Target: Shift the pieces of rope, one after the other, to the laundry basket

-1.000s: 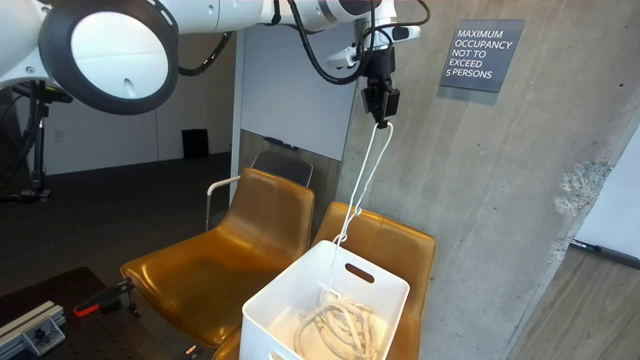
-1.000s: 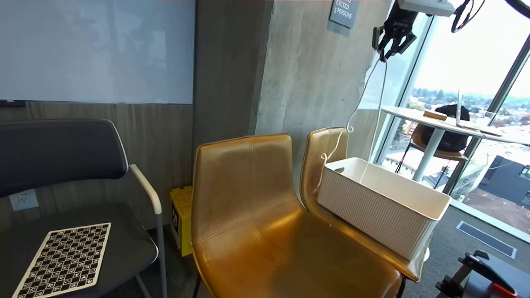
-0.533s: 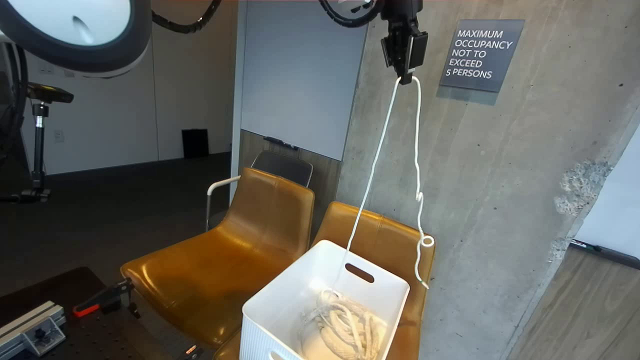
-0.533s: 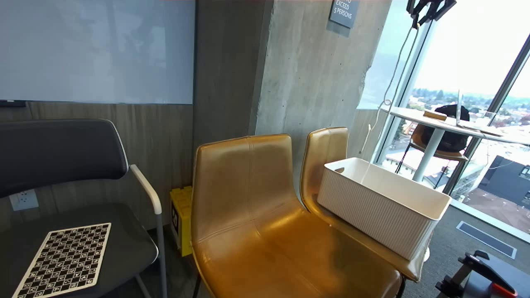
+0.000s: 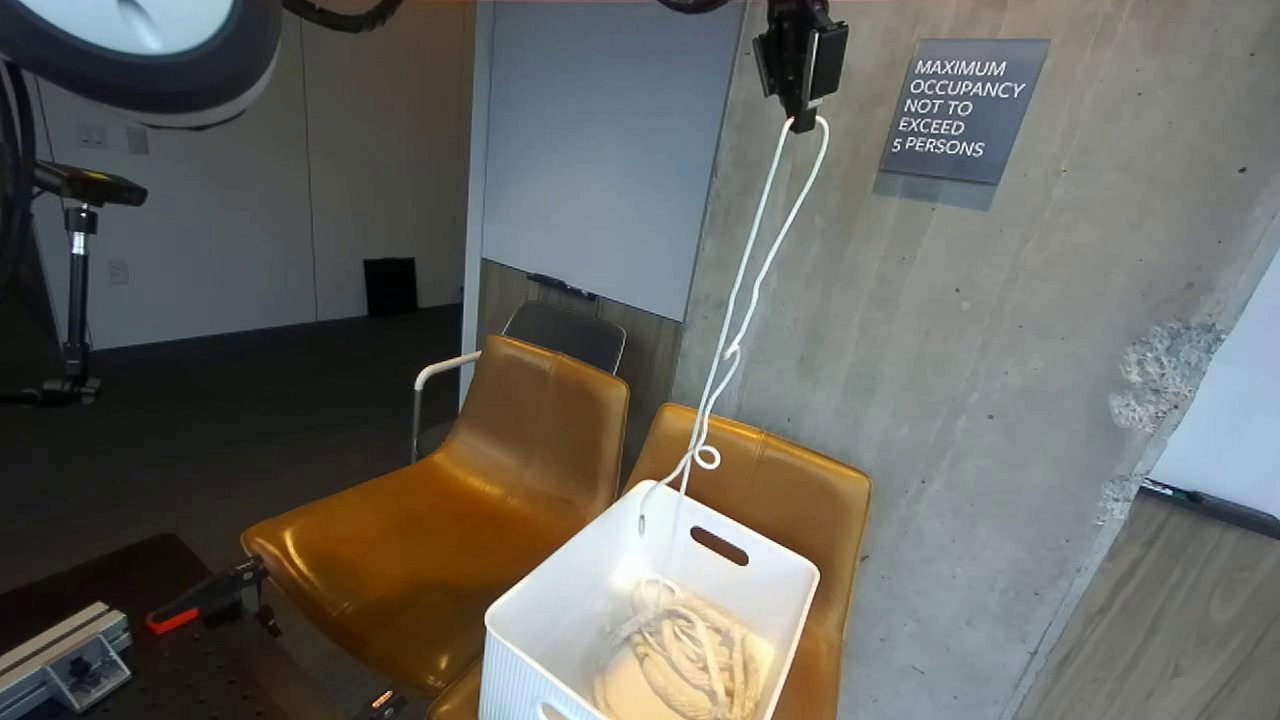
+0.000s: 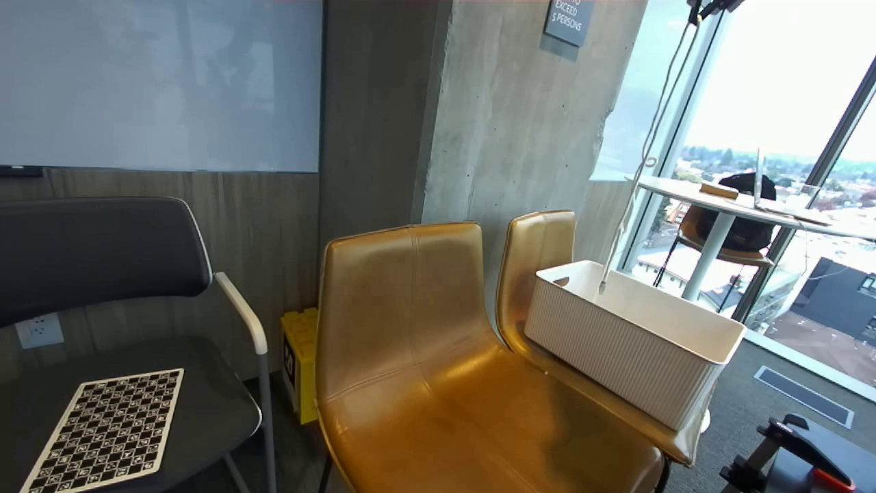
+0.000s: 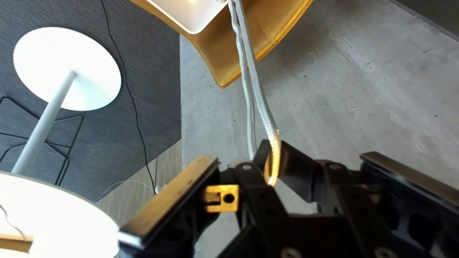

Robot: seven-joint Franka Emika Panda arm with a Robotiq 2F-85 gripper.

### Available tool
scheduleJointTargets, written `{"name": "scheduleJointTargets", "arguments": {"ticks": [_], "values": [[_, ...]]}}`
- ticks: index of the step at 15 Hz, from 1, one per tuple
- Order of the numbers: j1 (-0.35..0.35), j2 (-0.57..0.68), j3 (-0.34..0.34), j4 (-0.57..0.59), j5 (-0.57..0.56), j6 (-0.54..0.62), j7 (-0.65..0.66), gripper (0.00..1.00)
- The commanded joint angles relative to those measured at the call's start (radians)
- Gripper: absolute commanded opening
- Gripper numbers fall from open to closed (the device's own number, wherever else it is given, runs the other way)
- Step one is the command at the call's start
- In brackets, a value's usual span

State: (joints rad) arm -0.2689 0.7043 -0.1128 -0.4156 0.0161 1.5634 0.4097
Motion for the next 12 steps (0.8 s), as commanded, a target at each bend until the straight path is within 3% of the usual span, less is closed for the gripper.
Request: {"name": "scheduleJointTargets", "arguments": {"ticks": [1, 5, 6, 12], "values": [[-0.012, -0.016, 0.022, -0.028, 0.034, -0.007, -0.011, 0.03], [0.006, 0.001, 0.031, -0.078, 0.036, -0.039, -0.021, 0.03], [-0.003, 0.072, 0.040, 0.016, 0.049, -0.110, -0.030, 0.03], [-0.024, 0.233, 0.012, 0.027, 0.018, -0.216, -0.025, 0.03]]}}
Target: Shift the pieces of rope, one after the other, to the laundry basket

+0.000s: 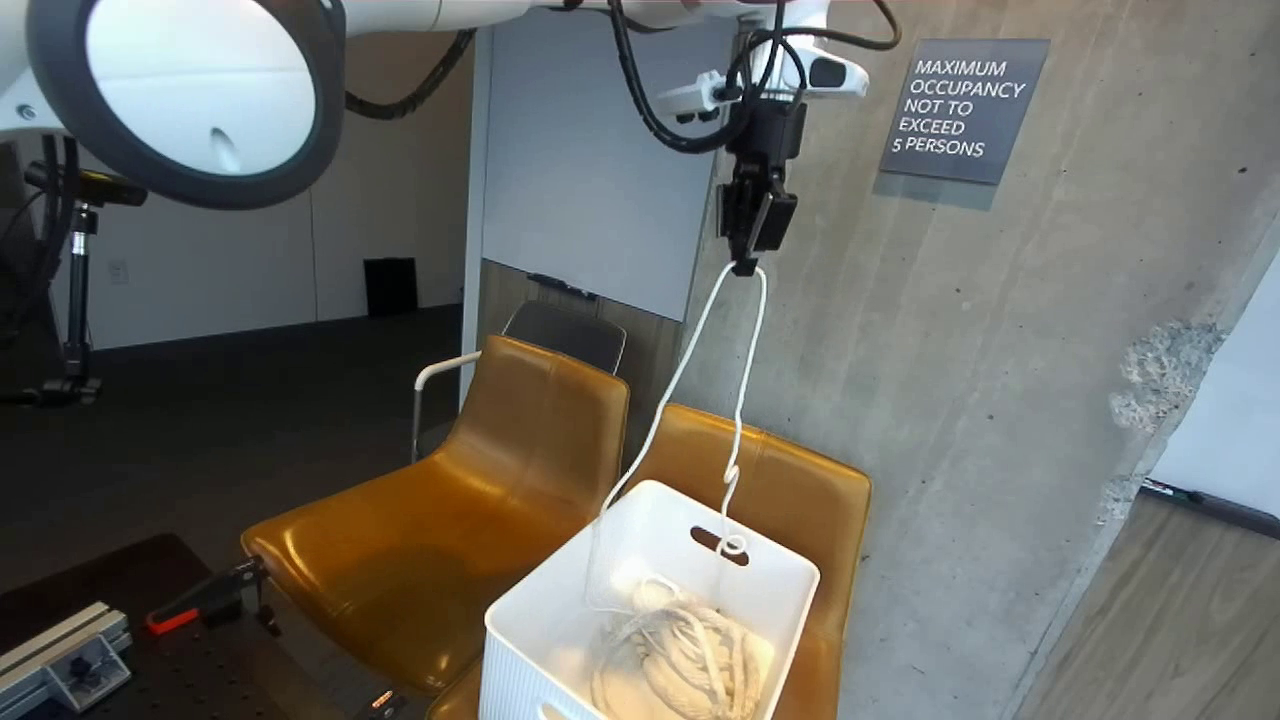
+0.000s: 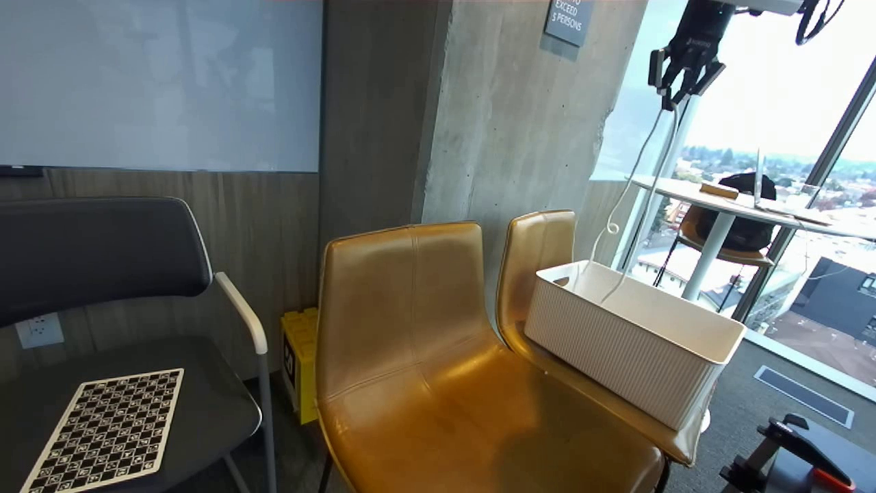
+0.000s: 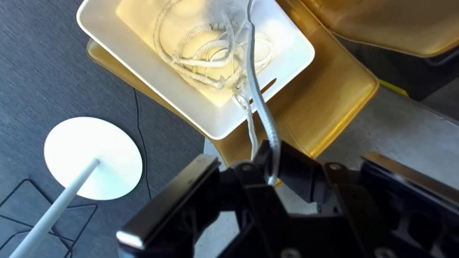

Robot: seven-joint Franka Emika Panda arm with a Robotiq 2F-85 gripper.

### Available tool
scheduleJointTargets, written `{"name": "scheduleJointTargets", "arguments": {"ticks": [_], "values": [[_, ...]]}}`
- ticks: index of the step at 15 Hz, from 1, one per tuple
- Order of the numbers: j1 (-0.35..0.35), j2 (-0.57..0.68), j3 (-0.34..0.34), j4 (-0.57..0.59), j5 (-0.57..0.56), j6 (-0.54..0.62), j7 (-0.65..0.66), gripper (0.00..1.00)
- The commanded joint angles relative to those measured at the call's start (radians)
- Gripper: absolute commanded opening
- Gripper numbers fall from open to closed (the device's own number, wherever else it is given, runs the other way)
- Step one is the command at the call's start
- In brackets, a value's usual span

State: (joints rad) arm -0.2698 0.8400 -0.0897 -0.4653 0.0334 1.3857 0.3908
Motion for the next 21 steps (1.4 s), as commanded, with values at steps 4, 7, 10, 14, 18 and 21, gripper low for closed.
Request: {"name": "scheduleJointTargets", "arguments": {"ticks": [4, 7, 10, 14, 18, 21], "values": [[-0.042, 0.178, -0.030, 0.054, -0.013, 0.006, 0.003, 0.03], [-0.039, 0.214, -0.036, 0.046, -0.016, 0.020, 0.008, 0.03], [-0.030, 0.234, -0.036, 0.041, -0.016, 0.018, 0.013, 0.41], [-0.021, 0.251, -0.031, 0.041, -0.013, 0.022, 0.004, 0.70], [0.001, 0.282, -0.013, 0.023, 0.002, 0.004, 0.002, 0.99], [0.026, 0.340, 0.010, 0.057, 0.006, -0.182, -0.051, 1.00]]}}
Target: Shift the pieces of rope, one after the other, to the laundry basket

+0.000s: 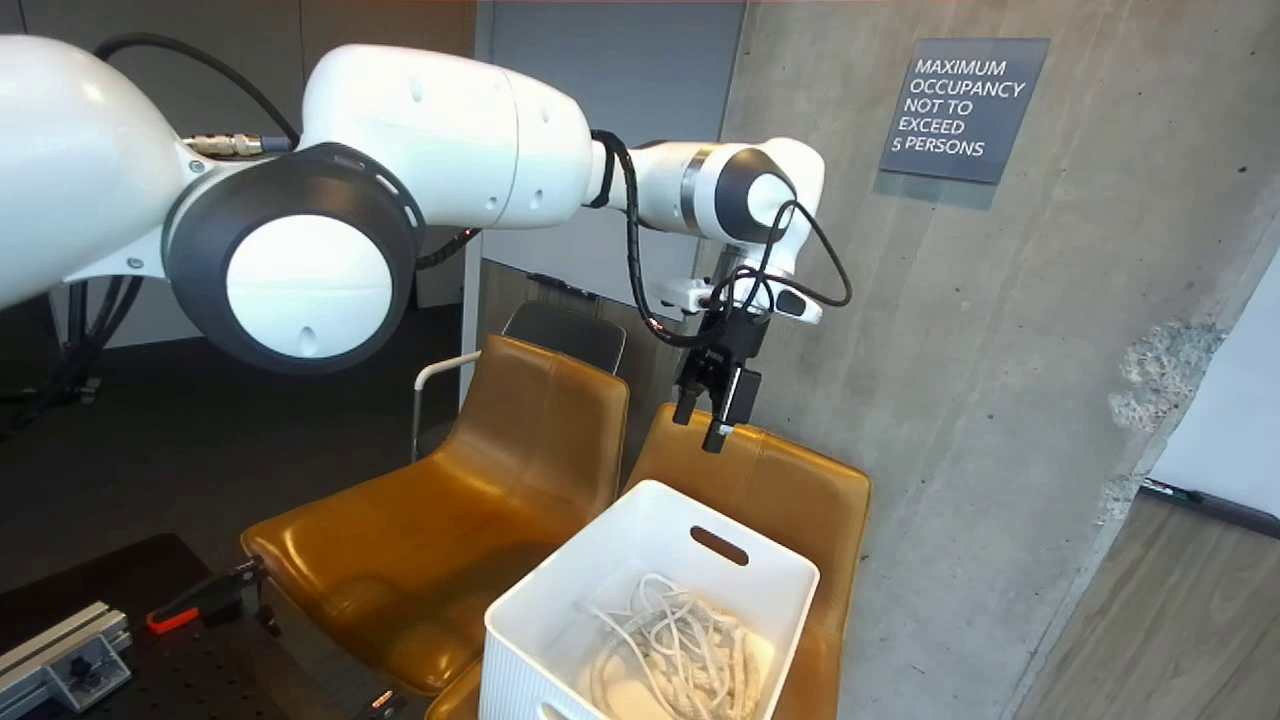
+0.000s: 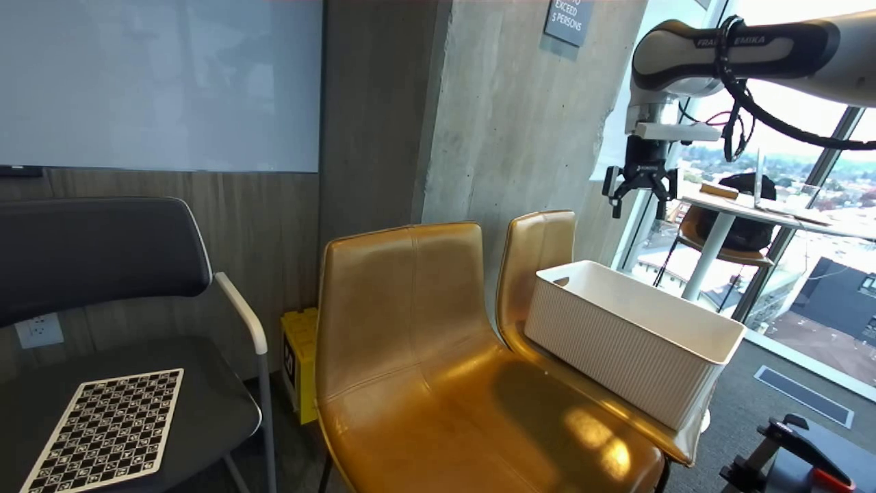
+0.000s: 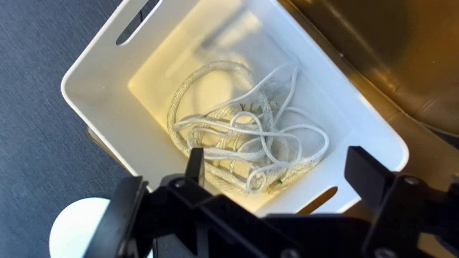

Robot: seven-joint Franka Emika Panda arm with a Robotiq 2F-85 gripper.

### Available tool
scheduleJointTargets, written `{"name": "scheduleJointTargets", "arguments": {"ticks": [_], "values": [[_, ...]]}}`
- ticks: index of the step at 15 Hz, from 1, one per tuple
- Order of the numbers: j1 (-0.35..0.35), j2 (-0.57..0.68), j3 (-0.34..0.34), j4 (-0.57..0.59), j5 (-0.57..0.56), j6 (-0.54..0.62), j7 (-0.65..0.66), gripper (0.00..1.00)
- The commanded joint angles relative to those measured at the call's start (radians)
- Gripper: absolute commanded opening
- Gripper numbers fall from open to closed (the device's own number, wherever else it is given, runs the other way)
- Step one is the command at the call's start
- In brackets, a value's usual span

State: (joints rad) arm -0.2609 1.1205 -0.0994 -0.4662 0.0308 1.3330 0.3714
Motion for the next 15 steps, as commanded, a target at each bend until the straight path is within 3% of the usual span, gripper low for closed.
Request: {"name": "scheduleJointTargets", "arguments": {"ticks": [1, 6, 8, 15], "values": [[0.032, 0.071, 0.018, 0.059, 0.000, -0.185, -0.042, 1.00], [0.117, 0.081, -0.030, 0.060, -0.080, -0.430, -0.024, 1.00], [0.141, 0.043, -0.026, 0.012, -0.091, -0.402, -0.030, 1.00], [0.152, 0.041, -0.017, 0.003, -0.084, -0.386, -0.026, 1.00]]}}
